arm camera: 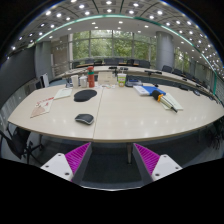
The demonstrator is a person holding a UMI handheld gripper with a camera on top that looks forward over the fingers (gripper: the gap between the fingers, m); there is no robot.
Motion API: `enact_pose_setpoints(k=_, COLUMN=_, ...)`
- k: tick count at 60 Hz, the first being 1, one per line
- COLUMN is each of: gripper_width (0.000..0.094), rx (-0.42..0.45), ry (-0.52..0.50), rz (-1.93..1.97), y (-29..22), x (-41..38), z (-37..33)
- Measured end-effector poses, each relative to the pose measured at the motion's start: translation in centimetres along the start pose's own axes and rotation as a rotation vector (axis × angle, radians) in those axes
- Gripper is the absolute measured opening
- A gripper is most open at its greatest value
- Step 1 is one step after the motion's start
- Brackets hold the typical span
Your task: Arrange mouse
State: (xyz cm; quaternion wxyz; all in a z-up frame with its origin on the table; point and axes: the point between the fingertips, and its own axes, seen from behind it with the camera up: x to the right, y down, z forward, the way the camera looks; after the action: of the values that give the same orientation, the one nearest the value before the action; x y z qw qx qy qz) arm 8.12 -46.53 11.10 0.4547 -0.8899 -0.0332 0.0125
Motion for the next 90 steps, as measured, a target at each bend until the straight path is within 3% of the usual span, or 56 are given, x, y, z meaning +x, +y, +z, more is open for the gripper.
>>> enact_pose_setpoints(k=14, gripper_width=0.0851, rx=0.006, ry=-0.012, rz=-0.047, y=-1.6, x=-9.6, z=11.3)
enact_pose_setpoints(k=30, gripper_width=0.0852, rx=-0.036, ry=0.035, rz=-0.115, y=-3.2, x=-12.0, z=22.2)
enact_pose_setpoints(k=61, gripper_width=0.0844, rx=-0.065, ry=0.014, rz=-0.138, y=-7.3, x=-12.2, z=30.0)
enact_pose_setpoints(k=67, gripper_width=0.0745, rx=-0.071, ry=-0.017, rz=-0.111, y=-7.5, x=-12.7, z=31.1)
enact_pose_setpoints(k=73, gripper_width=0.0482, rx=-0.078, ry=-0.076, rz=-0.087, y=-7.4, x=-14.2, z=31.5)
enact_pose_setpoints(k=90, gripper_width=0.0324, rx=-0.139, ry=-0.041, rz=-0.109, y=-7.9, x=-14.1, z=31.0)
